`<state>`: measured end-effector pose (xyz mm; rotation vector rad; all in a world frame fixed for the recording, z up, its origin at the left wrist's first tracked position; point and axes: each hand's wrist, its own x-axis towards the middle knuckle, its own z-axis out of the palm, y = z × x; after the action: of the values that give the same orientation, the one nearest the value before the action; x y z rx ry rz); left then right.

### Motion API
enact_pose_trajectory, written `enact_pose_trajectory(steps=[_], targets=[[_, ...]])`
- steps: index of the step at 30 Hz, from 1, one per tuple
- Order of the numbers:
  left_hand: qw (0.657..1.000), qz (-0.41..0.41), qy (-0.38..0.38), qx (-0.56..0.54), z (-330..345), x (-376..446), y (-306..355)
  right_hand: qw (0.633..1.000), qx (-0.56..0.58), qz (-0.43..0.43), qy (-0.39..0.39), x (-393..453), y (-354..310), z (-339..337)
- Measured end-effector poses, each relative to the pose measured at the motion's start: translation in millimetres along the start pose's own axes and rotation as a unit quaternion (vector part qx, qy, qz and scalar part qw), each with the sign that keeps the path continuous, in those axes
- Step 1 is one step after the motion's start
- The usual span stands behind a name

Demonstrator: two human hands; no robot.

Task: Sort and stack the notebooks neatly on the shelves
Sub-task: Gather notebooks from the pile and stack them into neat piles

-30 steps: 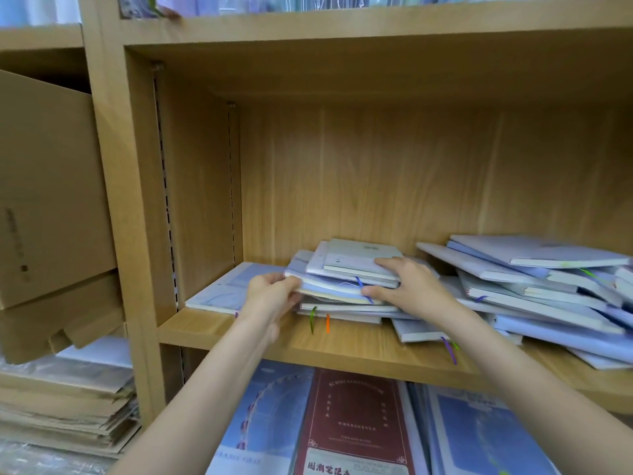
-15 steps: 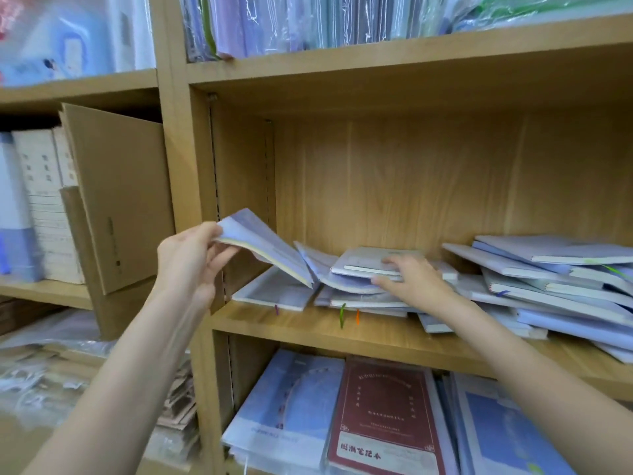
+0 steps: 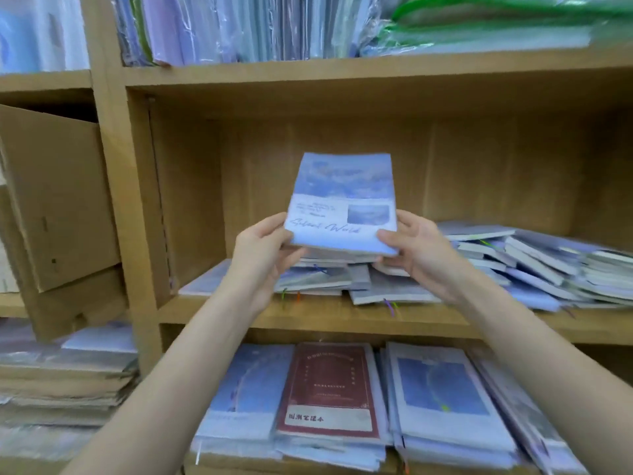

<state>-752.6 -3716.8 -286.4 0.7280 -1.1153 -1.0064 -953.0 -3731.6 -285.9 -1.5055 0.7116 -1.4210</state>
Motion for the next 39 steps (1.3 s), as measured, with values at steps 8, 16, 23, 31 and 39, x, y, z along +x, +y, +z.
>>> enact_pose_trajectory(steps=[8,16,23,31,39], targets=[[0.975,-0.01,-0.22,0.026,161,-5,-56,0.956,-0.084,-0.054,0.274,-74,-43,-149],[0.937,0.073,-0.294,0.175,297,25,-90,0.88,-0.123,-0.022,0.458,-60,-81,-286],[0.782,0.231,-0.305,0.493,310,53,-127,0.756,-0.614,0.023,0.226,-69,-50,-311],[0.745,0.327,-0.284,0.508,297,51,-142,0.751,-0.619,-0.043,0.226,-39,-22,-322],[0.793,0.381,-0.172,0.442,242,48,-142,0.792,-0.575,-0.013,0.204,-22,-24,-304]])
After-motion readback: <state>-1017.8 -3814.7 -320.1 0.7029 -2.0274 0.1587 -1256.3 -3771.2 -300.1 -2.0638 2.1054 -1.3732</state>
